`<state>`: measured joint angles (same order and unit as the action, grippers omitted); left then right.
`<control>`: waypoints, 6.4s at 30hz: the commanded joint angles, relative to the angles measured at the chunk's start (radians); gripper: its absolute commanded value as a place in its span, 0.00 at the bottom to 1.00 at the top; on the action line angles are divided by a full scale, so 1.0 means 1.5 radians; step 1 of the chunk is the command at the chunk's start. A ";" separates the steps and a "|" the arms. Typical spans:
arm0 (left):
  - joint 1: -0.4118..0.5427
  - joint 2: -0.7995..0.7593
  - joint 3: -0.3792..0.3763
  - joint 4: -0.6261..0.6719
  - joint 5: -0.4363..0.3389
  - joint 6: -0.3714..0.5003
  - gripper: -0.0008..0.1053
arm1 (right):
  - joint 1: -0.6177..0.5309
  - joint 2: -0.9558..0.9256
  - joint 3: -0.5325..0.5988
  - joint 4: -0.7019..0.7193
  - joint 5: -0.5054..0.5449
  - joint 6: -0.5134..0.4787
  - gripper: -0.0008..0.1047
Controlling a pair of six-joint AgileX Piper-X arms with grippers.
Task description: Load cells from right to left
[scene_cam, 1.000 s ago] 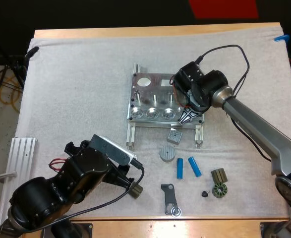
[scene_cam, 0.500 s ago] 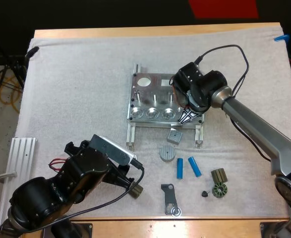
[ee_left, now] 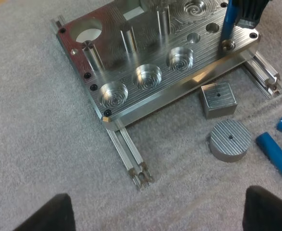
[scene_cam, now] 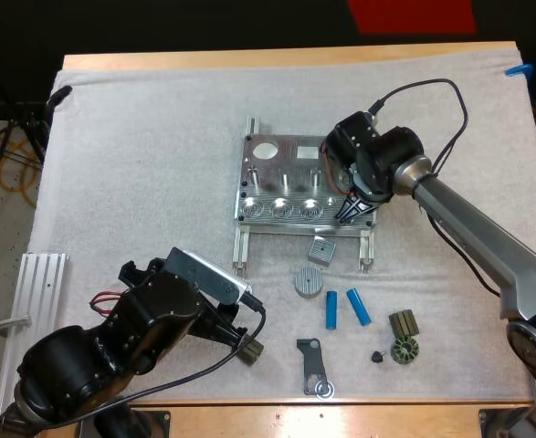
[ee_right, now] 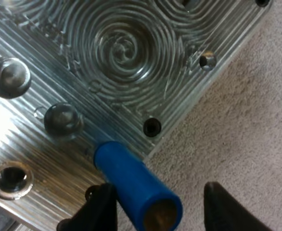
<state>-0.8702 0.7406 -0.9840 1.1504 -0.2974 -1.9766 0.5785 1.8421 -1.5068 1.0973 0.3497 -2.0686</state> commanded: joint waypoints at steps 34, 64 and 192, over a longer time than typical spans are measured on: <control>0.000 -0.003 -0.007 -0.002 -0.009 0.004 0.66 | -0.011 -0.037 -0.002 -0.051 0.028 0.003 0.40; 0.000 -0.003 -0.007 -0.002 -0.009 0.013 0.66 | -0.011 -0.069 -0.003 -0.007 -0.012 0.034 0.40; -0.105 0.618 -0.007 -0.234 0.237 -0.225 0.66 | -0.011 -0.767 0.313 0.148 -0.111 0.224 0.48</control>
<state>-1.0237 1.6699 -0.9886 0.8052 0.0540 -2.3004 0.5676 0.6976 -1.0353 1.3255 0.1778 -1.7237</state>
